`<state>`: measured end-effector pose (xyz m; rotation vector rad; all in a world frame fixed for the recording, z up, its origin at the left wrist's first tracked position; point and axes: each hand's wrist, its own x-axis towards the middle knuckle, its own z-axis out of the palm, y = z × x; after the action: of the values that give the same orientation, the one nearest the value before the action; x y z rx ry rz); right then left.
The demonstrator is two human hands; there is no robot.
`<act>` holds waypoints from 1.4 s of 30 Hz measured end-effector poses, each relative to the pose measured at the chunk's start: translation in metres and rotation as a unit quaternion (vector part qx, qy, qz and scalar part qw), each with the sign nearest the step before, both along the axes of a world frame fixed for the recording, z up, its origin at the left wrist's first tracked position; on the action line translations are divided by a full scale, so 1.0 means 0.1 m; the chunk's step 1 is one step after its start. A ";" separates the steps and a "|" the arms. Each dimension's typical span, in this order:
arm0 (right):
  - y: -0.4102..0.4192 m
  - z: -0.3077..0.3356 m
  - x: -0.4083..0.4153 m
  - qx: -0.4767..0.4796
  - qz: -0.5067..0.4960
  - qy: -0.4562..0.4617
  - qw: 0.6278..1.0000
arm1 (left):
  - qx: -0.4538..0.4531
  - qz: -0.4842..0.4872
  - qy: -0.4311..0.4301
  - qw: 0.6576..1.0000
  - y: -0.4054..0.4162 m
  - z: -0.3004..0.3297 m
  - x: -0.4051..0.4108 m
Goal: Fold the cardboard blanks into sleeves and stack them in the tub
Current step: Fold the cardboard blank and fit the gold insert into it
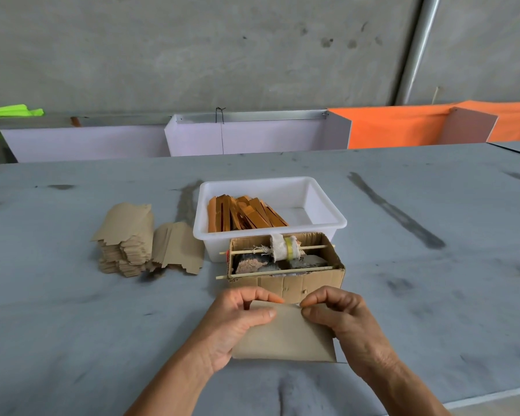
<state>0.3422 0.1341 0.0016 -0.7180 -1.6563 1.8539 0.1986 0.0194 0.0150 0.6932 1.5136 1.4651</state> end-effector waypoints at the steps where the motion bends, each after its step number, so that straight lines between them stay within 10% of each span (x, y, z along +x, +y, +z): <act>1: -0.01 0.00 0.00 -0.007 0.001 0.000 1.000 | 0.000 0.009 0.011 1.000 0.00 0.00 0.00; 24: -0.10 -0.09 -0.09 0.140 0.002 -0.037 0.990 | -0.093 0.001 0.095 0.991 0.15 0.00 -0.12; 42: 0.03 -0.05 -0.16 0.148 0.017 -0.121 0.982 | -0.009 -0.038 0.437 0.899 0.25 -0.15 -0.10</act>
<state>0.3259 0.1371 -0.0030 -0.8129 -2.0547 1.5422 0.1889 0.0441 -0.0001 1.5124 2.1109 1.1068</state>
